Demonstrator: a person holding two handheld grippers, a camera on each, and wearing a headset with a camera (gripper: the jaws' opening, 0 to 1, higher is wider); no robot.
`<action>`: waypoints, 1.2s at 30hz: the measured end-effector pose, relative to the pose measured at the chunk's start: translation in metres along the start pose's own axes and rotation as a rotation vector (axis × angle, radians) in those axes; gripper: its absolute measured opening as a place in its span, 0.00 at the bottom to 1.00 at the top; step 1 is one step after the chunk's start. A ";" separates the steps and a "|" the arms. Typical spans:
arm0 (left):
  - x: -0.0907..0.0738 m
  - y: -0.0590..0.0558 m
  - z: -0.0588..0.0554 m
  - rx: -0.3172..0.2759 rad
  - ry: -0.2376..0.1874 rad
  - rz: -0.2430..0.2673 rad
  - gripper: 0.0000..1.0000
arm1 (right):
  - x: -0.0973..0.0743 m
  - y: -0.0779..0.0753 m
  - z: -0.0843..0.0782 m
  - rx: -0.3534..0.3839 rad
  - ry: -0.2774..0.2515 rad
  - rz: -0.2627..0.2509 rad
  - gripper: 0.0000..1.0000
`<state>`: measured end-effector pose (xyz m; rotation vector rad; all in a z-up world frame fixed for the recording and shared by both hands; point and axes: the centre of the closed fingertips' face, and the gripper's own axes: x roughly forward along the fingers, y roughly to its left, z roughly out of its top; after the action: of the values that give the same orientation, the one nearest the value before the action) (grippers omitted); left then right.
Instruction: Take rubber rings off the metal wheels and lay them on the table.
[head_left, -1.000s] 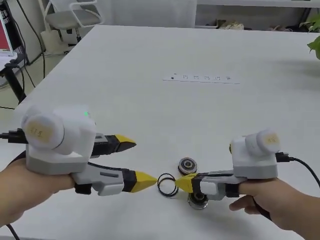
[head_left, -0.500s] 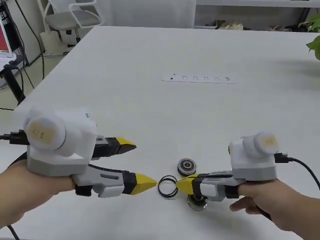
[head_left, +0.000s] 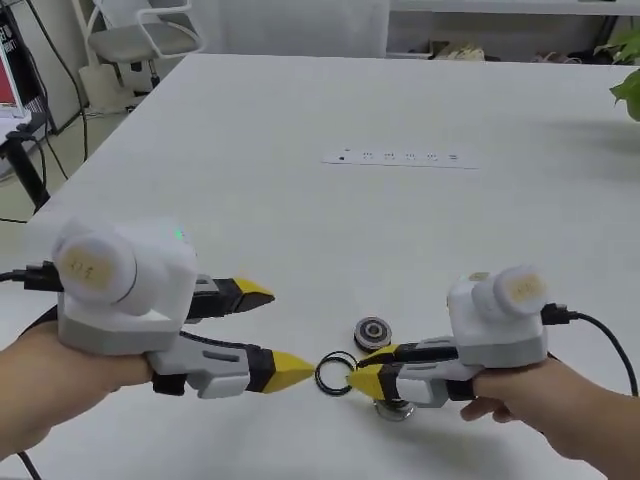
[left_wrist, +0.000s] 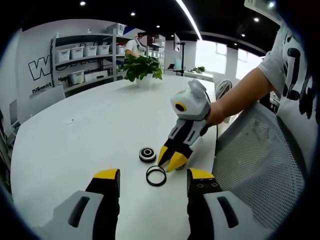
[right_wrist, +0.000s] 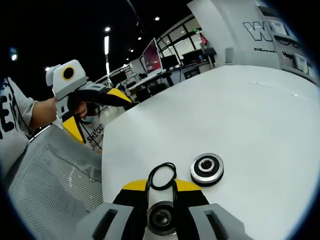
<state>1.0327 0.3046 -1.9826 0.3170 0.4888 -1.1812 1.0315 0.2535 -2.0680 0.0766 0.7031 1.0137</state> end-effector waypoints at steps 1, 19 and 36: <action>0.000 0.000 0.000 0.000 0.000 0.000 0.51 | 0.000 0.000 -0.001 -0.015 0.005 0.000 0.17; 0.004 0.007 0.000 -0.003 0.009 0.002 0.50 | -0.013 -0.006 0.013 -0.091 -0.025 -0.017 0.29; 0.019 0.022 0.014 0.006 0.001 -0.004 0.50 | -0.036 -0.028 0.033 -0.132 -0.079 -0.087 0.37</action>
<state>1.0619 0.2910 -1.9811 0.3220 0.4868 -1.1863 1.0592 0.2184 -2.0345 -0.0285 0.5619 0.9660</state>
